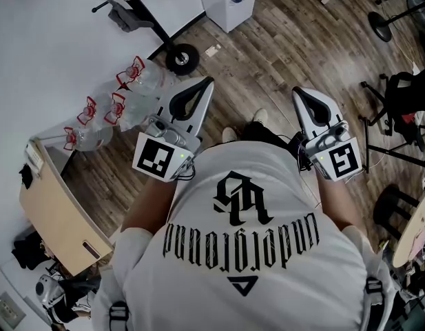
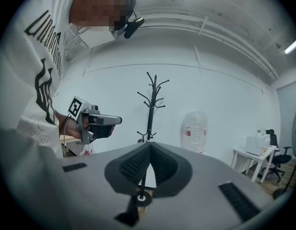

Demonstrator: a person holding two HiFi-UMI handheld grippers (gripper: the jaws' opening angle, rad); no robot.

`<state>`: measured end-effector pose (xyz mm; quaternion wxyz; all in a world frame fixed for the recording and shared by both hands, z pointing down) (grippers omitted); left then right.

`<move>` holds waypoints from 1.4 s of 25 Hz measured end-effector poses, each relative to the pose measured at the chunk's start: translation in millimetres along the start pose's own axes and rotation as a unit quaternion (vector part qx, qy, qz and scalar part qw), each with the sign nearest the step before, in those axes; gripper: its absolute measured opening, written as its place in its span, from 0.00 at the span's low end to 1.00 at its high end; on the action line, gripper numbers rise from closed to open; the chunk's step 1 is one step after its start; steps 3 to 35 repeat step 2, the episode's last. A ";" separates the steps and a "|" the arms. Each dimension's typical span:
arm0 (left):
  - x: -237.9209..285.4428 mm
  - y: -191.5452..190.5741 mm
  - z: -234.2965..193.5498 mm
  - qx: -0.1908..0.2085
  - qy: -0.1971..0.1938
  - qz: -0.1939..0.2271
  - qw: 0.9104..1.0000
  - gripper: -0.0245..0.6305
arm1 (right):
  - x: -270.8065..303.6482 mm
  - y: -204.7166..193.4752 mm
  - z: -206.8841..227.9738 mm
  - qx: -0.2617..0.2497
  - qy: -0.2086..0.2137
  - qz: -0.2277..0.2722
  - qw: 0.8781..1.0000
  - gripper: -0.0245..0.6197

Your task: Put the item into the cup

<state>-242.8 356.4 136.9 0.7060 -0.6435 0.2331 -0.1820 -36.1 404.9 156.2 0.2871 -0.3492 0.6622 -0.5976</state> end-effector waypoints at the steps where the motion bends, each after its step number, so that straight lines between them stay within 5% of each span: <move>1: -0.9 -0.1 0.0 0.000 0.000 0.001 1.000 0.05 | -0.5 -0.5 -0.5 0.000 -0.001 0.000 1.000 0.05; 35: -1.9 -0.3 0.0 0.000 -0.001 0.001 1.000 0.05 | -0.9 -1.0 -0.9 0.000 -0.001 0.000 1.000 0.05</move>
Point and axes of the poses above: the fingertips, and each gripper's own axes: x forward along the fingers, z to its right, y out of its top, the point moved 4 cm from there along -x, backward along the fingers, and after that the axes turned 3 degrees about z, right-handed, at the moved point
